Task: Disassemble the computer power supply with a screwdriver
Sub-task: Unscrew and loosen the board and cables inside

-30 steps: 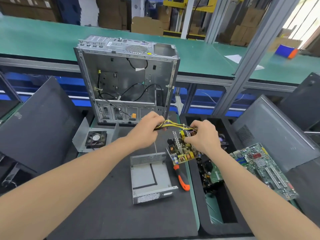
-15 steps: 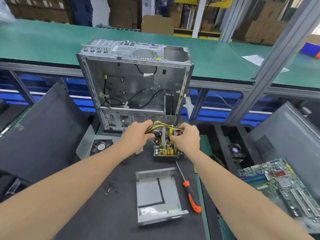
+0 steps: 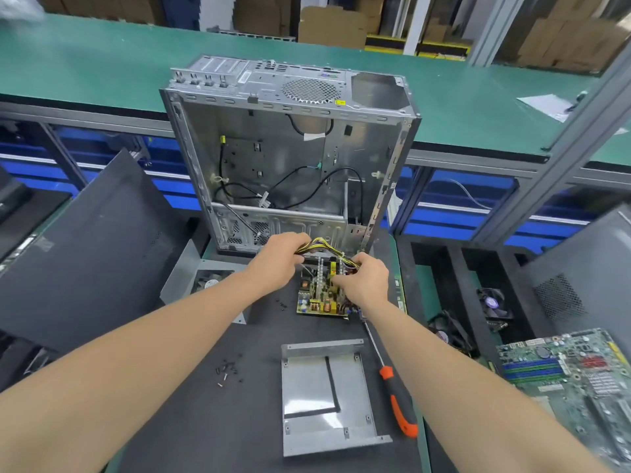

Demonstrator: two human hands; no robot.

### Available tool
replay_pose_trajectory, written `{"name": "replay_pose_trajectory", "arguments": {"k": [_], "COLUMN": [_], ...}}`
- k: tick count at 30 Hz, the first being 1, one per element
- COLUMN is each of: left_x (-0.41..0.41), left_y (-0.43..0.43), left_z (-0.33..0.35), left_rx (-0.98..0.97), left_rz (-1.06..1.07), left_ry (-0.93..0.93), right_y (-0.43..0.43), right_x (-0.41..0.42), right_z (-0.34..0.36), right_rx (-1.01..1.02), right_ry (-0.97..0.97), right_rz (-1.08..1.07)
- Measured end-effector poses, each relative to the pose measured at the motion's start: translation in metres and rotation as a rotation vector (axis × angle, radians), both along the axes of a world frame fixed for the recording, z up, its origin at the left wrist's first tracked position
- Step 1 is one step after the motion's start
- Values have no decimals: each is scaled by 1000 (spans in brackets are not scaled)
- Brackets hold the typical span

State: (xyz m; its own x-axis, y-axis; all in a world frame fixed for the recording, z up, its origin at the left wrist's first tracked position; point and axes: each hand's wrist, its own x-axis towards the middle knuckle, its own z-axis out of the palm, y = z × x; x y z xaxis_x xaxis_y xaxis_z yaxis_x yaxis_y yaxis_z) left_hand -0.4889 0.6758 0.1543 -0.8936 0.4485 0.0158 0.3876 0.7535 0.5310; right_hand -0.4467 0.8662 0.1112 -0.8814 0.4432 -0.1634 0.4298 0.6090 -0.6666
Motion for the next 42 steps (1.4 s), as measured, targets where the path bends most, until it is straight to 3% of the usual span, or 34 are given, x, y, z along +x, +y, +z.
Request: {"name": "replay_pose_trajectory", "arguments": {"k": [10, 16, 20, 22, 24, 26, 28, 33, 37, 42], "left_x": [2, 10, 19, 25, 31, 38, 45, 65, 83, 103], "left_y": [11, 11, 10, 6, 1, -4, -11, -35, -57, -82], "left_z": [-7, -8, -9, -7, -5, -1, 3, 13, 17, 8], "left_rx": [-199, -131, -118, -112, -87, -77, -72, 3, -10, -35], "left_rz": [194, 203, 204, 195, 176, 149, 119, 91, 135, 158], "left_ry": [221, 79, 43, 41, 32, 19, -20, -45, 17, -50], "right_y": [23, 26, 24, 20, 15, 8, 1, -15, -21, -28], "right_x": [9, 26, 47, 56, 63, 71, 81, 95, 102, 107], "right_z": [-7, 2, 14, 26, 38, 46, 46, 39, 35, 29], "right_rx": [-9, 96, 210, 171, 143, 234, 380, 577, 566, 531], "right_ry": [55, 38, 155, 170, 63, -137, -242, -179, -174, -115], "right_rz": [180, 250, 319, 470, 736, 1022, 1166, 1054, 1017, 950]}}
